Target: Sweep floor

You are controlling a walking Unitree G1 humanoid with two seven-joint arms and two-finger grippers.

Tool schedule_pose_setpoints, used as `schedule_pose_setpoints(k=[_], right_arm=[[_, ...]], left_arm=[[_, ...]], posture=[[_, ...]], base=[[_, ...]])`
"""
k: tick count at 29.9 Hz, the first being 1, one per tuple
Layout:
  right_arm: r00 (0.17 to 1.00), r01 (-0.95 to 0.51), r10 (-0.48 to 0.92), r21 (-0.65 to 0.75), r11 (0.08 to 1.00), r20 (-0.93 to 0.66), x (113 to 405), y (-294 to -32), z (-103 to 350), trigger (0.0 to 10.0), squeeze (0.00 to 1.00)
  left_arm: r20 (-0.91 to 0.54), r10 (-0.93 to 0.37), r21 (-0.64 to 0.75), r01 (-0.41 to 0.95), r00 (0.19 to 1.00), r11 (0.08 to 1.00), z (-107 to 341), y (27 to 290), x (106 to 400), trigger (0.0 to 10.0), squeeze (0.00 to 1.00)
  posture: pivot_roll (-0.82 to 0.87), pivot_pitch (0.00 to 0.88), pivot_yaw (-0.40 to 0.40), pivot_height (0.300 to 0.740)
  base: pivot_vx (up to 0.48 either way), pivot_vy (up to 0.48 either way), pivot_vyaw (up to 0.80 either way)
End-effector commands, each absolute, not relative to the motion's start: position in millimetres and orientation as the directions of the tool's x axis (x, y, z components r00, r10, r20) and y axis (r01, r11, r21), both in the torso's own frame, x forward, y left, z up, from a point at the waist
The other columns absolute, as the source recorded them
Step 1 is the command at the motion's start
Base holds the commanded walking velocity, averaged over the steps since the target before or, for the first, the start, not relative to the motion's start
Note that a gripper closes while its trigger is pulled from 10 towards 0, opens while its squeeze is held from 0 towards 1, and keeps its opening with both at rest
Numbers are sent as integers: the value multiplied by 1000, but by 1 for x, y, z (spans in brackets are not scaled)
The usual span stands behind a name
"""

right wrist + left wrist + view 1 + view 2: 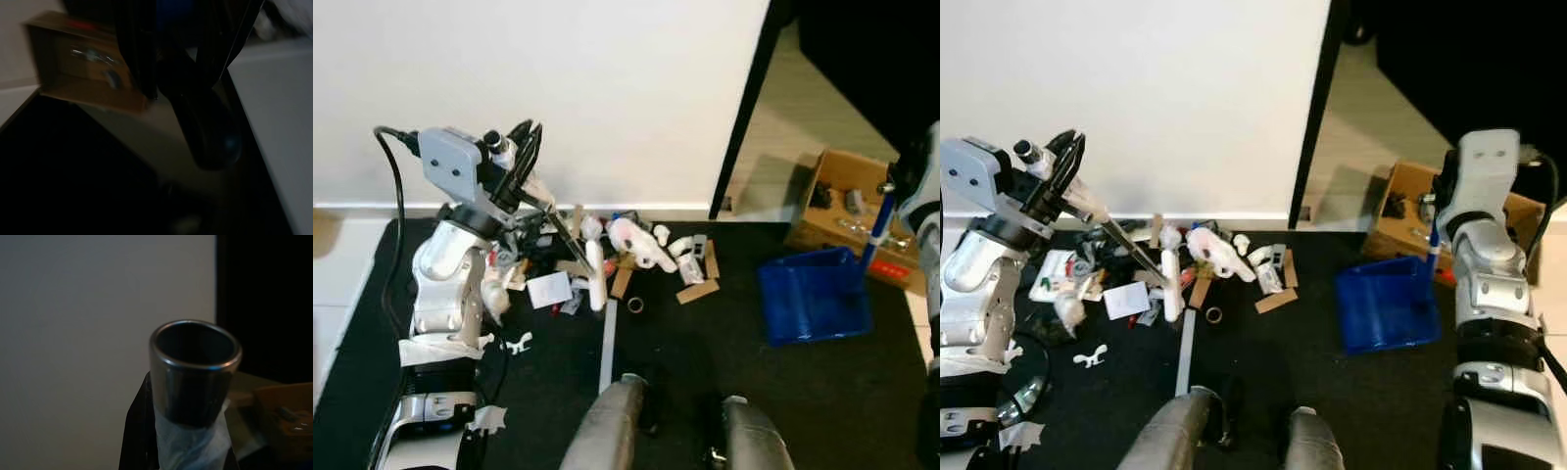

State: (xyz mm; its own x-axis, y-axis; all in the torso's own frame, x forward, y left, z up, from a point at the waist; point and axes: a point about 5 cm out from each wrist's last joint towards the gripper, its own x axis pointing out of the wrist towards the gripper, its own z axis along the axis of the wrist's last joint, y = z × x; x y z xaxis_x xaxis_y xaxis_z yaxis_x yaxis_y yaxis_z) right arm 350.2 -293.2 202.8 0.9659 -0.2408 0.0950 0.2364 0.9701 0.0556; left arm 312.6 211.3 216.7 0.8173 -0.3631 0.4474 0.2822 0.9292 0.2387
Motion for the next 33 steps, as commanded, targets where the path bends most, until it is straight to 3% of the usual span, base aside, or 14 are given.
schedule_pose_setpoints(k=[1, 6, 8, 11, 25, 33], right_arm=[[939, 229, -273, 212, 950, 209, 351, -292, 222, 10000, 0], [902, 234, -331, 328, 915, 278, 353, -290, 232, 10000, 0], [884, 209, -346, 397, 894, 313, 354, -286, 239, 10000, 0], [878, 171, -339, 440, 882, 338, 357, -278, 243, 10000, 0], [884, 111, -320, 511, 853, 341, 369, -251, 238, 10000, 0], [873, 111, -332, 517, 849, 358, 369, -251, 242, 10000, 0]], left_arm=[[443, -338, 236, 255, 830, 938, 216, 211, 311, 10000, 0], [356, -220, 178, 165, 908, 970, 204, 218, 318, 10000, 0], [206, -110, 60, 99, 972, 993, 187, 218, 323, 10000, 0], [55, -60, 18, 60, 997, 998, 176, 212, 323, 10000, 0], [110, -78, 66, 71, 991, 995, 194, 203, 321, 10000, 0], [107, -87, 85, 78, 990, 993, 198, 193, 322, 10000, 0]], posture=[[41, 209, 74, 740], [46, 202, 77, 740], [50, 189, 81, 740], [53, 182, 80, 740], [74, 152, 77, 740], [67, 151, 76, 740]], base=[[0, 0, 0], [0, 0, 0], [0, 0, 0], [0, 0, 0], [0, 0, 0], [267, -387, 0]])
